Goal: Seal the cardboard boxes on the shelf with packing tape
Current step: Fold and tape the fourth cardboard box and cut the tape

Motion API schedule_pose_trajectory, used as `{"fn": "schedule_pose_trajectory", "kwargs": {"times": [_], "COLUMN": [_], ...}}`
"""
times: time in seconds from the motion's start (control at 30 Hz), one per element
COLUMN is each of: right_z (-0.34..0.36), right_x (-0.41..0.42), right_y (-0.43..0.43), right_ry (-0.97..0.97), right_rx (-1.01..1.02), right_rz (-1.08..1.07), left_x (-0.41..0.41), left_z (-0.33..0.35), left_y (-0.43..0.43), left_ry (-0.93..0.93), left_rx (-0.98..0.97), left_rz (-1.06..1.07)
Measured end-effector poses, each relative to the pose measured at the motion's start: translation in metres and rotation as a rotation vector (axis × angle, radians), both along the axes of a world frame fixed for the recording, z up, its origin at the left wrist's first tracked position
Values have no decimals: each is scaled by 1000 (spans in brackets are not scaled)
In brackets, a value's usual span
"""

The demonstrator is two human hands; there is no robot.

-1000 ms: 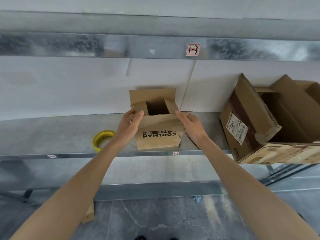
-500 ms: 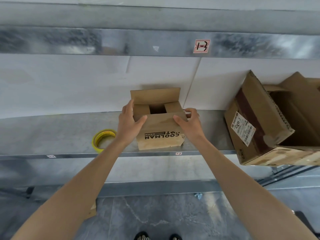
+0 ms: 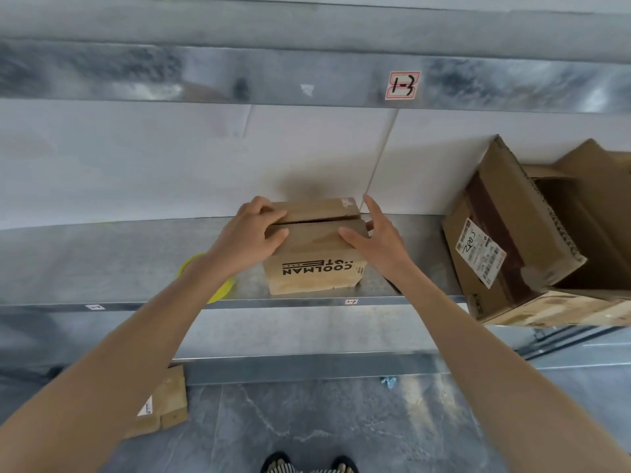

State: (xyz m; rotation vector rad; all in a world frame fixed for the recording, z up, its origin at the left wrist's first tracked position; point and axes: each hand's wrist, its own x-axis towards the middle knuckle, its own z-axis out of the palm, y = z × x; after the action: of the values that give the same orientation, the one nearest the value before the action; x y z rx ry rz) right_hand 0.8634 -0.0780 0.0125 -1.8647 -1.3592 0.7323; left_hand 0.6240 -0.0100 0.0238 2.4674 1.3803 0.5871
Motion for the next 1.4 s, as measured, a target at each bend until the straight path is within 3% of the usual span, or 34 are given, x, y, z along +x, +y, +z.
{"fn": "schedule_pose_trajectory", "kwargs": {"times": [0.13, 0.4, 0.5, 0.6, 0.7, 0.87, 1.0, 1.07, 1.17, 1.27, 1.33, 1.4], "right_z": [-6, -5, 6, 23, 27, 14, 9, 8, 7, 7, 7, 9], "right_x": [-2, -13, -16, -28, -48, -57, -54, -54, -54, -54, -55, -55], "right_y": [-2, -4, -2, 9, 15, 16, 17, 18, 18, 18, 17, 16], "right_ry": [-135, -102, -427, -692, -647, -588, -569, -554, -536, -528, -527, -522], "right_rx": [17, 31, 21, 74, 64, 51, 66, 69, 76, 84, 87, 85], "right_rz": [91, 32, 49, 241, 435, 423, 420, 420, 409, 394, 390, 390], "left_x": [-4, -5, -4, -3, -4, -11, -45, -71, -99, -109, -106, -101], "left_z": [-11, -17, -21, -21, -19, -15, -21, -30, -43, -63, -70, -65], "left_y": [-7, -7, -6, -5, -7, -10, -14, -16, -33, -40, -43, -46], "left_ry": [-103, -180, -190, -200, -196, -307, -451, -277, 237, 570, 581, 449], "left_rx": [-126, -206, -209, -221, -247, -295, -395, -506, -596, -415, -304, -225], "left_rz": [26, 21, 18, 28, 49, 59, 355, 470, 401, 296, 287, 297]}}
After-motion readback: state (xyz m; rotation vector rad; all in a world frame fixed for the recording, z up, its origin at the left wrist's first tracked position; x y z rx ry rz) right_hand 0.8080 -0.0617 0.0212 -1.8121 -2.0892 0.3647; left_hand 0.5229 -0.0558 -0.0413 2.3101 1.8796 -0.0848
